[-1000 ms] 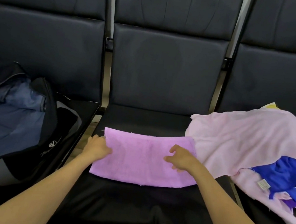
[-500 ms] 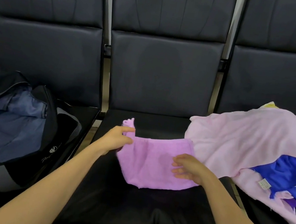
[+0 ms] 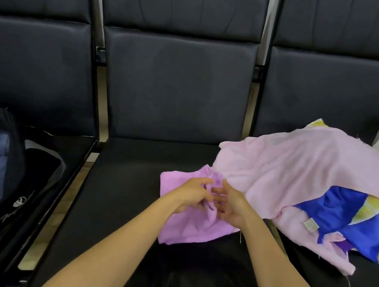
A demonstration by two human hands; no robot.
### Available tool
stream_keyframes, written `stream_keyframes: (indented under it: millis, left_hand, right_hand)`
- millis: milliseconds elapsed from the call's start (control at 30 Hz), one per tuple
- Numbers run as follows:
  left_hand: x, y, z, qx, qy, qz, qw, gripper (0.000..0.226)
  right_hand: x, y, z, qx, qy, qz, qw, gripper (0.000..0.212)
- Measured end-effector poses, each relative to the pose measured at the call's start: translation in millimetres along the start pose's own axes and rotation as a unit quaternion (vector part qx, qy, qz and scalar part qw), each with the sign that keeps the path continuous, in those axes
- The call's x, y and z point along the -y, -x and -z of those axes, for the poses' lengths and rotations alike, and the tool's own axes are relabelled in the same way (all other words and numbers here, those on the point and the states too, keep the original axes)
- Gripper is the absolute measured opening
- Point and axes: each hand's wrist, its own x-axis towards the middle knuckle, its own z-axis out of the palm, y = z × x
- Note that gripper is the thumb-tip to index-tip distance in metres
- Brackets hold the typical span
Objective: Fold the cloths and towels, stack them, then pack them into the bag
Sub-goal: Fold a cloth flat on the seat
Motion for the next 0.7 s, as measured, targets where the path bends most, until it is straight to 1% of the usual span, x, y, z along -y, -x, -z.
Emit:
stream_keyframes:
  millis: [133,167,200,233,300,367,433,467,533,600,633,700]
  left_hand:
    - [10,-8,-8,-0.010,0.069,-0.008,0.997,0.054]
    - [12,-8,-6,-0.018,0.089,-0.015,0.996,0.052]
    - [14,-6,-3,-0.030,0.106,-0.021,0.994,0.050]
    - [16,-5,2,-0.049,0.117,-0.028,0.991,0.047]
    - [21,0,15,-0.098,0.122,-0.045,0.987,0.041]
    - [27,6,28,-0.163,0.107,-0.063,0.979,0.036]
    - [34,9,40,-0.241,0.068,-0.062,0.966,0.036]
    - [38,11,46,-0.278,0.045,-0.051,0.958,0.036]
    - [48,11,57,-0.321,0.006,-0.014,0.947,0.035]
    - [58,11,63,-0.313,-0.011,0.042,0.949,0.040]
    - [62,11,64,-0.295,-0.005,0.067,0.953,0.048]
    - [68,12,61,-0.260,0.030,0.095,0.961,0.060]
  right_hand:
    - [0,-5,6,-0.002,0.020,0.013,1.000,0.050]
    - [-2,-7,6,-0.006,0.046,0.018,0.999,0.048]
    - [-4,-8,6,-0.015,0.081,0.027,0.996,0.050]
    - [-7,-10,7,-0.027,0.126,0.040,0.991,0.059]
    - [-9,-7,2,-0.046,0.208,0.075,0.974,0.073]
    - [-12,-4,-3,-0.048,0.284,0.122,0.950,0.076]
    - [-10,-3,-7,-0.042,0.358,0.173,0.917,0.072]
    - [-7,-3,-7,-0.044,0.377,0.200,0.903,0.067]
    - [1,-1,-6,-0.054,0.364,0.234,0.900,0.058]
    - [8,3,-1,-0.076,0.349,0.243,0.902,0.051]
    - [8,4,3,-0.083,0.354,0.236,0.901,0.050]
    - [3,6,8,-0.077,0.393,0.195,0.895,0.052]
